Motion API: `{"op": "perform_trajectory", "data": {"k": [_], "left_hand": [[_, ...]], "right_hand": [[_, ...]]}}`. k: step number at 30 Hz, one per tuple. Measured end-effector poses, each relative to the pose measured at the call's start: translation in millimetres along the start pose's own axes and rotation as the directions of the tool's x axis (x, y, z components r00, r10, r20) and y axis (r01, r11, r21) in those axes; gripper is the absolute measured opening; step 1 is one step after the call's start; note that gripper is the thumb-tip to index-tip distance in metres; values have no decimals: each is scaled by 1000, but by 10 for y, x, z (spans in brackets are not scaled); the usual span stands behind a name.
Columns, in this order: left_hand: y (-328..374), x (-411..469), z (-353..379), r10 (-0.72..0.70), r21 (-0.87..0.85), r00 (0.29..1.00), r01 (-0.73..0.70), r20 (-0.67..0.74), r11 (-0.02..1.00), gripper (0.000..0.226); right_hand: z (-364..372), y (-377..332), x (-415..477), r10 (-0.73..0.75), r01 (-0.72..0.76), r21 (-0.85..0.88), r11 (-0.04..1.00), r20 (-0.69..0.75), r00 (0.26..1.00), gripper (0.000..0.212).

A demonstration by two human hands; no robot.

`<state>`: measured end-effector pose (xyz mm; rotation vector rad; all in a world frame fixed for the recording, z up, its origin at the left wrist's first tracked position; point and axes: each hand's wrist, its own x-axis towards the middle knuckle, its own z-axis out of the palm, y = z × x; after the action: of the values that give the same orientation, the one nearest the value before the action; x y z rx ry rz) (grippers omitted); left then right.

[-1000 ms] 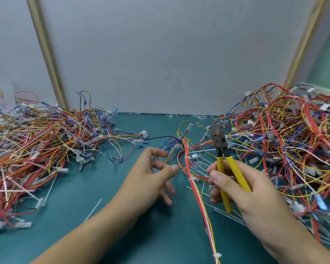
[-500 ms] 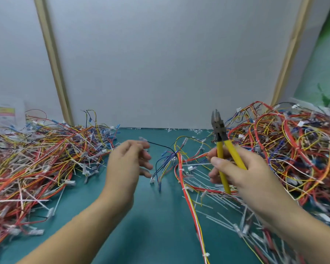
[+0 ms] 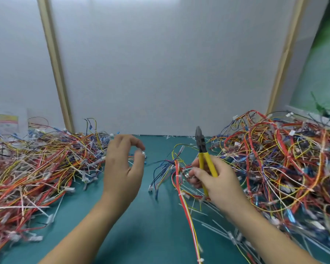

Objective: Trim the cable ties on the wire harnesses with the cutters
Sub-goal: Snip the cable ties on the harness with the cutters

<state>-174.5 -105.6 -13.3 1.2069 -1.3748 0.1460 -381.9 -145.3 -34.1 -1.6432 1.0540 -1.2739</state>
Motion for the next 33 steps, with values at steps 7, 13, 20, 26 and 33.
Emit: {"op": "perform_trajectory", "data": {"k": [7, 13, 20, 26, 33], "left_hand": [[322, -113, 31, 73, -128, 886, -16, 458, 992, 14], [412, 195, -103, -115, -331, 920, 249, 375, 910, 25], [824, 924, -338, 75, -269, 970, -10, 231, 963, 36], [1127, 1421, -609, 392, -174, 919, -382, 29, 908, 43], [362, 529, -235, 195, -32, 922, -195, 334, 980, 14]], "right_hand": [[-3, -351, -171, -209, 189, 174, 967, 107, 972, 17], [-5, -779, -57, -306, 276, 179, 944, 175, 936, 9], [-18, -1551, 320, -450, 414, 233, 880, 128, 884, 17], [-85, -1976, 404, -538, 488, 320, 812, 88, 838, 10], [53, -1062, 55, -283, 251, 275, 928, 83, 956, 15]]}}
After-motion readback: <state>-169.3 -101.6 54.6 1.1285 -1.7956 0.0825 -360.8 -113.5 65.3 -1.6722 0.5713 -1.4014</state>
